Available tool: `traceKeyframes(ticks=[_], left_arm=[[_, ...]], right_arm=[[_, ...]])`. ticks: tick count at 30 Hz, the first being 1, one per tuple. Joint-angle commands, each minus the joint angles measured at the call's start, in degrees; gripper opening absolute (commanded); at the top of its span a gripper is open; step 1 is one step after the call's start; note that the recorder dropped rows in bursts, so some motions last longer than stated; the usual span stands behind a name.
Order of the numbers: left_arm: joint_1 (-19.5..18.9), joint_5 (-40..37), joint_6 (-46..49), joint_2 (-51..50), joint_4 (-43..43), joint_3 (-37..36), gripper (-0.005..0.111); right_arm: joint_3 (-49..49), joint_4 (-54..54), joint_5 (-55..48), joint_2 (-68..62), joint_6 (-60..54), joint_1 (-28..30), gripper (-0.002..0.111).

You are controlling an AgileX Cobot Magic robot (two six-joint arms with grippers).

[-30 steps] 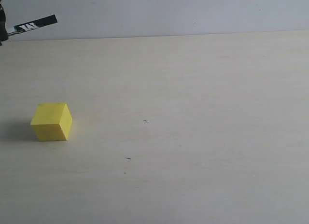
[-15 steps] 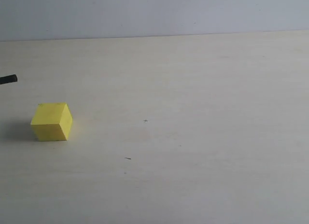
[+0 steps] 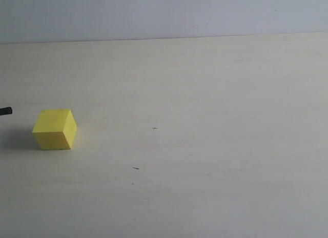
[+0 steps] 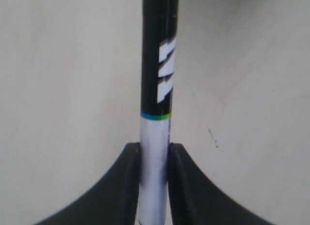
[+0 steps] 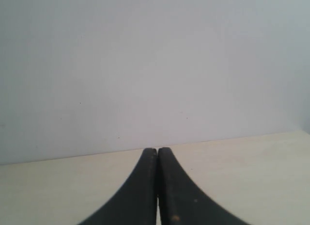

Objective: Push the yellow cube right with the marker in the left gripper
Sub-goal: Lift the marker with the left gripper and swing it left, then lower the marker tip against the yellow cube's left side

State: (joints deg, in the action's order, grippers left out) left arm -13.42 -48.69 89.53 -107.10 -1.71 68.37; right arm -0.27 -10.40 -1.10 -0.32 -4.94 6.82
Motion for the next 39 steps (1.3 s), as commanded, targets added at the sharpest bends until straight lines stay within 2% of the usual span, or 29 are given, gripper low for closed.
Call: traceKeyframes(ticks=[1,8,12,25,28,35,39], left_arm=[[0.14,-0.69,6.26,-0.66,2.76,-0.89,0.0],[1.81,4.65,10.97,-0.66,2.74,-5.23,0.0],[3.26,5.28,10.97,-0.66,2.74,-5.2,0.0],[3.76,6.22,11.93,-0.66,3.31,-5.2,0.0],[5.77,6.59,11.93,-0.66,4.05,-5.2,0.0],[14.36,8.48,11.93,-0.66,5.72,-5.07,0.0],[13.84,9.37,9.33,-0.56,5.14,-5.07,0.0]], right_arm=[[0.27,0.25,0.03,0.32,-0.33,0.19,0.0],[0.27,0.25,0.03,0.32,-0.33,0.19,0.0],[0.27,0.25,0.03,0.32,-0.33,0.19,0.0],[0.27,0.25,0.03,0.32,-0.33,0.19,0.0],[0.27,0.25,0.03,0.32,-0.33,0.19,0.0],[0.27,0.25,0.03,0.32,-0.33,0.08,0.0],[0.27,0.25,0.03,0.32,-0.33,-0.86,0.0]])
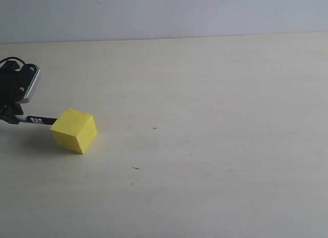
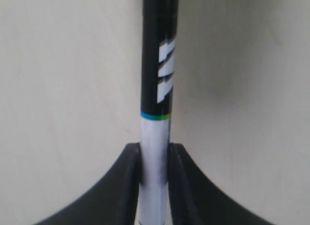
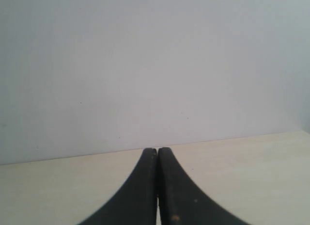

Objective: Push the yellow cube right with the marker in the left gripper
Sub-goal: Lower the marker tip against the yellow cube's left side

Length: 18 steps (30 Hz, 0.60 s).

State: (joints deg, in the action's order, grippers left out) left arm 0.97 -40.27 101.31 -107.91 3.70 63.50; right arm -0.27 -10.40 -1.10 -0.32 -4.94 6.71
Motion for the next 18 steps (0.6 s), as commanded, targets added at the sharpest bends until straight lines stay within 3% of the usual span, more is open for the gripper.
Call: traceKeyframes(ticks=[1,7,18], left_arm=[[-1.41,0.49,-2.67,0.25,-0.25,-0.2,0.0],[-4.96,-1.78,-2.57,0.25,-0.54,-0.2,0.0],[-5.0,-1.58,-2.42,0.25,-1.16,-0.2,0.0]], right_arm=[[0.27,0.25,0.03,0.32,-0.33,-0.76,0.0],[0.27,0.25,0.03,0.32,-0.33,-0.76,0.0],[0.27,0.25,0.03,0.32,-0.33,-0.76,0.0]])
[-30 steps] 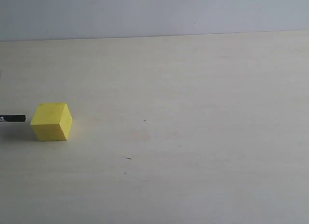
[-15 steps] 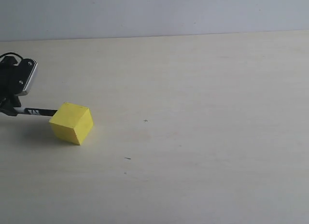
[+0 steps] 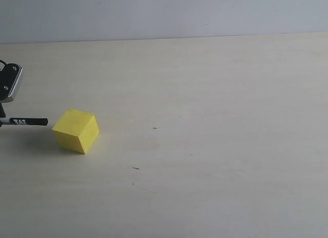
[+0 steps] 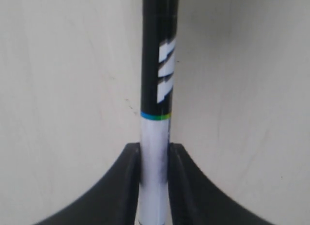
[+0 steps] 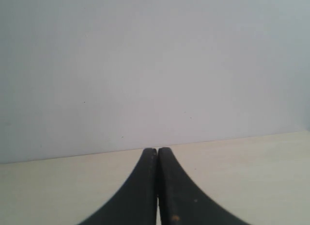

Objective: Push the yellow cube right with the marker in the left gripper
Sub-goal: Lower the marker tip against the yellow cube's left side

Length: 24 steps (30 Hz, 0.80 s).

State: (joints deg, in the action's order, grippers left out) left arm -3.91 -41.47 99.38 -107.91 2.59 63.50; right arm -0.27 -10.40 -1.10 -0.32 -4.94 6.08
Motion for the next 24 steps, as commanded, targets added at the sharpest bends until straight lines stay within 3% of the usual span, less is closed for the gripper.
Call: traceKeyframes(ticks=[1,16,20,24], left_arm=[[-0.12,-0.38,-0.49,0.25,-0.05,-0.2,0.0],[0.23,-1.01,-0.83,0.15,-3.91,-0.2,0.0],[2.47,-1.55,-0.71,0.15,-3.91,-0.2,0.0],[8.27,-3.11,-0.61,0.15,-2.14,-0.2,0.0]], right_arm=[[0.27,0.25,0.03,0.32,-0.33,-0.13,0.0],[0.27,0.25,0.03,0.32,-0.33,-0.13,0.0],[0.27,0.25,0.03,0.32,-0.33,-0.13,0.0],[0.27,0.25,0.03,0.32,-0.33,-0.13,0.0]])
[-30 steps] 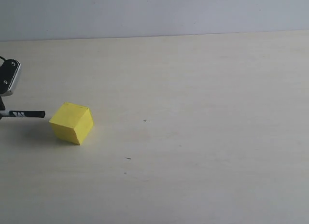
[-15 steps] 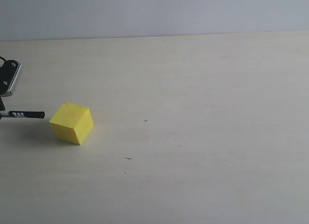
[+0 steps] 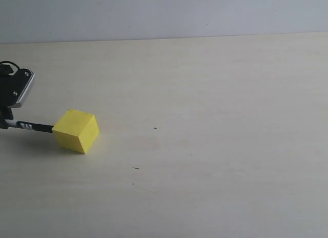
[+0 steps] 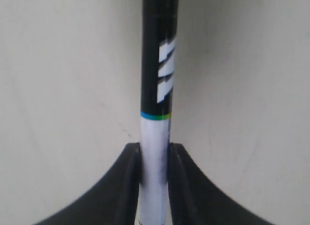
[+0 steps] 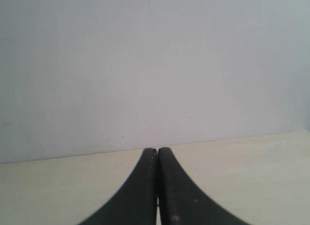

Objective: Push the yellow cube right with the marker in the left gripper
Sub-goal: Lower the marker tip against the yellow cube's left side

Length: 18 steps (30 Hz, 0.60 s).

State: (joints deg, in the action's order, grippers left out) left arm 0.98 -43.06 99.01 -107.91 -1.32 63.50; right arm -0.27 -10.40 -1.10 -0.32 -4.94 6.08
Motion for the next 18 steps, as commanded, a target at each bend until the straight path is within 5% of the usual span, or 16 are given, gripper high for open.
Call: traceKeyframes(ticks=[1,10,18], left_arm=[[5.52,-1.91,-0.46,0.15,2.37,-0.2,0.0],[1.1,-9.88,-8.98,0.15,3.05,-0.31,0.0],[0.42,-4.56,-7.75,0.15,14.4,-5.34,0.0]], right_arm=[[0.27,0.25,0.03,0.32,-0.33,-0.13,0.0],[0.27,0.25,0.03,0.32,-0.33,-0.13,0.0],[0.27,0.25,0.03,0.32,-0.33,-0.13,0.0]])
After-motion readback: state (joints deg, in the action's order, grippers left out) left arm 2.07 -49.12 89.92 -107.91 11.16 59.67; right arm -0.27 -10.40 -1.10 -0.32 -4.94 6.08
